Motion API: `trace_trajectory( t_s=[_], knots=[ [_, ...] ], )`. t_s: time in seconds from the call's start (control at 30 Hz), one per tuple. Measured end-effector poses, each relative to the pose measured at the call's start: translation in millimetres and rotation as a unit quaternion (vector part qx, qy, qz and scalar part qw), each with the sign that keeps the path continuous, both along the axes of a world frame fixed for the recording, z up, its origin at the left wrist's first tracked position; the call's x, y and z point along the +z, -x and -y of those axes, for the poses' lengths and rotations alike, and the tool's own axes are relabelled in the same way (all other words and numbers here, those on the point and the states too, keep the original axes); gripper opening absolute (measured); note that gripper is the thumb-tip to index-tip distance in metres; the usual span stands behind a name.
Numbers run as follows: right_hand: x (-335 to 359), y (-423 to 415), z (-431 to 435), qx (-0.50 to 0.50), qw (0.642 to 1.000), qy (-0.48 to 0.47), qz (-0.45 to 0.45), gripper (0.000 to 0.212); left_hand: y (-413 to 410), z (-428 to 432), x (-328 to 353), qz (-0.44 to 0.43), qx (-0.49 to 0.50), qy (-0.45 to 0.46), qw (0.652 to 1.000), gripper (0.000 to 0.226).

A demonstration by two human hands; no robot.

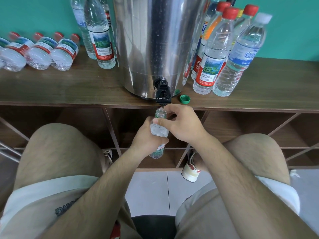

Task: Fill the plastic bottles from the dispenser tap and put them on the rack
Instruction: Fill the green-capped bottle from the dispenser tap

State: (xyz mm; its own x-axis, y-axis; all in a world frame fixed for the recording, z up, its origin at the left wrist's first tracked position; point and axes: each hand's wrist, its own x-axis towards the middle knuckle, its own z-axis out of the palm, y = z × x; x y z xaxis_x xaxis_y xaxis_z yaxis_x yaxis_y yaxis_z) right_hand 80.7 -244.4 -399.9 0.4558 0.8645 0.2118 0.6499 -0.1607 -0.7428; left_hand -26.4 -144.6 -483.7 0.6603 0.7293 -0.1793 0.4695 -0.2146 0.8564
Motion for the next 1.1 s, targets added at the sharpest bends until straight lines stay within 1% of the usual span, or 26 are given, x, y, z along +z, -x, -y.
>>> trace_trajectory(
  t_s=[0.13, 0.27, 0.4, 0.6, 0.8, 0.93, 1.1],
  knots=[
    [0.0, 0.3, 0.5, -0.006, 1.0, -0.007, -0.002, 0.026, -0.5, -2.5, -0.7, -0.007, -0.004, -0.017, 1.0, 0.084],
    [-0.5, 1.2, 0.0, -0.007, 1.0, -0.007, -0.003, 0.024, 0.1, -4.0, -3.7, 0.001, -0.001, -0.01, 1.0, 0.088],
    [-3.2, 1.1, 1.1, -0.005, 1.0, -0.005, -0.008, 0.022, -1.8, -4.3, -5.5, -0.004, -0.003, -0.021, 1.0, 0.083],
    [-6.9, 0.3, -1.1, -0.01, 1.0, 0.008, -0.002, 0.025, -1.8, -3.8, -7.7, -0.002, -0.003, -0.027, 1.0, 0.083],
    [-12.0, -2.6, 0.6, -0.005, 1.0, 0.008, -0.02, 0.026, -1.2, -3.4, -13.4, -0.001, -0.009, -0.03, 1.0, 0.083],
    [-13.9, -3.7, -1.2, -0.004, 1.0, 0.008, -0.011, 0.024, -1.6, -3.9, -13.5, 0.003, -0.004, -0.027, 1.0, 0.085],
    [-11.8, -3.7, -1.7, 0.002, 1.0, -0.004, -0.024, 0.02, -1.4, -5.0, -13.5, 0.015, -0.002, -0.024, 1.0, 0.081]
  ],
)
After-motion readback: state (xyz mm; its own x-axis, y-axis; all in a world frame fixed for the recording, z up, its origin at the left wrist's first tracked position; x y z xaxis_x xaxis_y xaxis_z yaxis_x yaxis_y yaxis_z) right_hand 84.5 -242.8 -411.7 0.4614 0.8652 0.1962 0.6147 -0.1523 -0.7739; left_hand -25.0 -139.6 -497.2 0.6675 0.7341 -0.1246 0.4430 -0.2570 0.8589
